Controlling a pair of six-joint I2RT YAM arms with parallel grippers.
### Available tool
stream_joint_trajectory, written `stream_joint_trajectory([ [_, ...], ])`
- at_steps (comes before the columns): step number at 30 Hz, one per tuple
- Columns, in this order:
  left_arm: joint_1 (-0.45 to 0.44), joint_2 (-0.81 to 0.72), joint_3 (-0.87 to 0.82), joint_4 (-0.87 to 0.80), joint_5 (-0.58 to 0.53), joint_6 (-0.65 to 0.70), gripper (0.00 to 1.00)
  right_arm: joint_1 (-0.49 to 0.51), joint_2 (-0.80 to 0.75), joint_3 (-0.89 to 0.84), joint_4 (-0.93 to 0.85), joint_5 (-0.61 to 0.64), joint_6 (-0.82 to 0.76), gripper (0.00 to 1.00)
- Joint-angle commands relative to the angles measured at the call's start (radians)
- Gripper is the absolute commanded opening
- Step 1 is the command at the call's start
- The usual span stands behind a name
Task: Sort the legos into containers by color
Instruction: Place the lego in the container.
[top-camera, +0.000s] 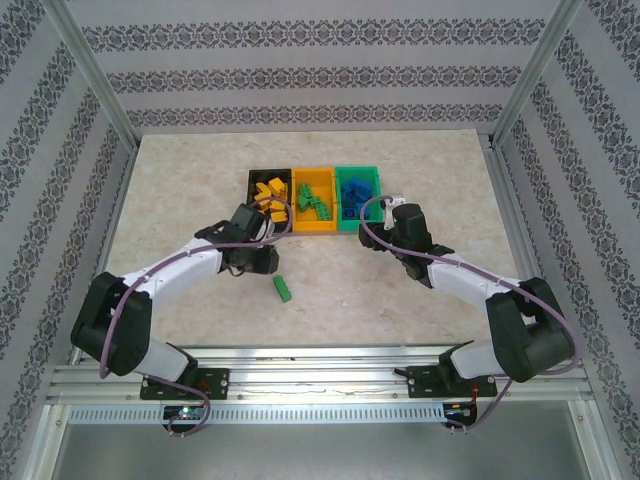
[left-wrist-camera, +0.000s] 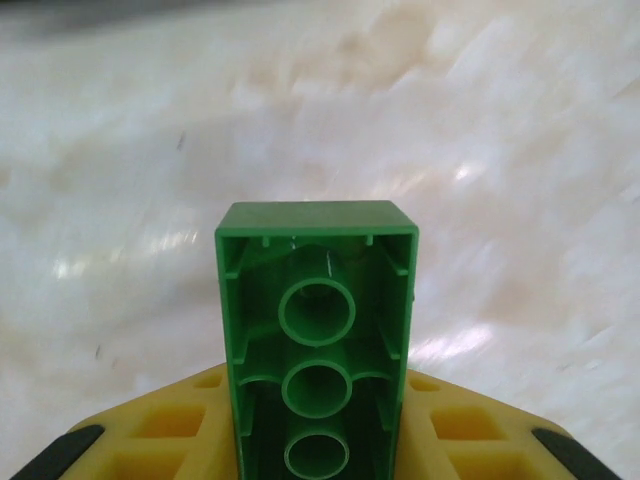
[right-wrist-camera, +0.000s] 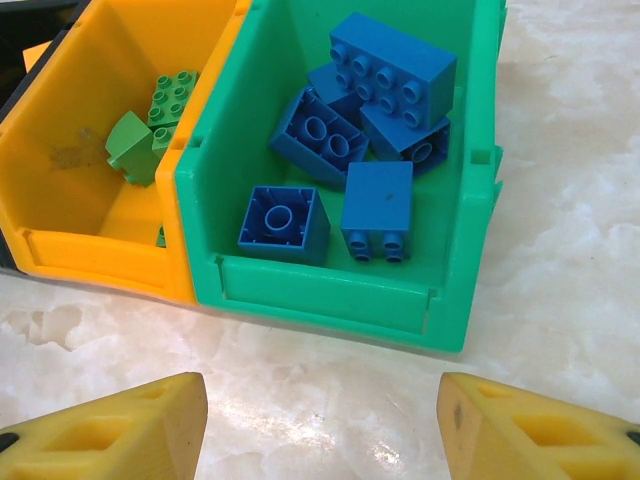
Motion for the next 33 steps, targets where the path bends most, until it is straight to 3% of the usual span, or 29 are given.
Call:
stream_joint_trajectory([
  [1,-0.011,0.094,0.130,0.114,0.076,-0.027,0.33,0.010,-0.001,-0.004,0.023,0.004,0.012,0.63],
  [5,-0.012,0.257,0.336,0.082,0.092,-0.005,0.37,0.010,0.005,-0.005,0.030,0.010,0.013,0.63],
  [14,-0.005,0.654,0.884,-0.158,0.025,0.043,0.41,0.009,0.001,-0.008,0.034,0.010,0.017,0.63],
  [17,-0.004,0.755,1.025,-0.219,0.015,0.044,0.53,0.009,-0.001,-0.007,0.034,0.008,0.017,0.63],
  [19,-0.004,0.798,1.096,-0.265,0.017,0.046,0.56,0.010,-0.004,-0.008,0.034,0.004,0.019,0.63],
  [23,-0.011,0.742,1.032,-0.231,0.028,0.046,0.57,0.008,-0.006,-0.010,0.033,0.005,0.022,0.63],
  [33,-0.046,0.338,0.475,-0.001,0.024,0.022,0.61,0.010,0.007,-0.004,0.034,-0.012,0.034,0.63],
])
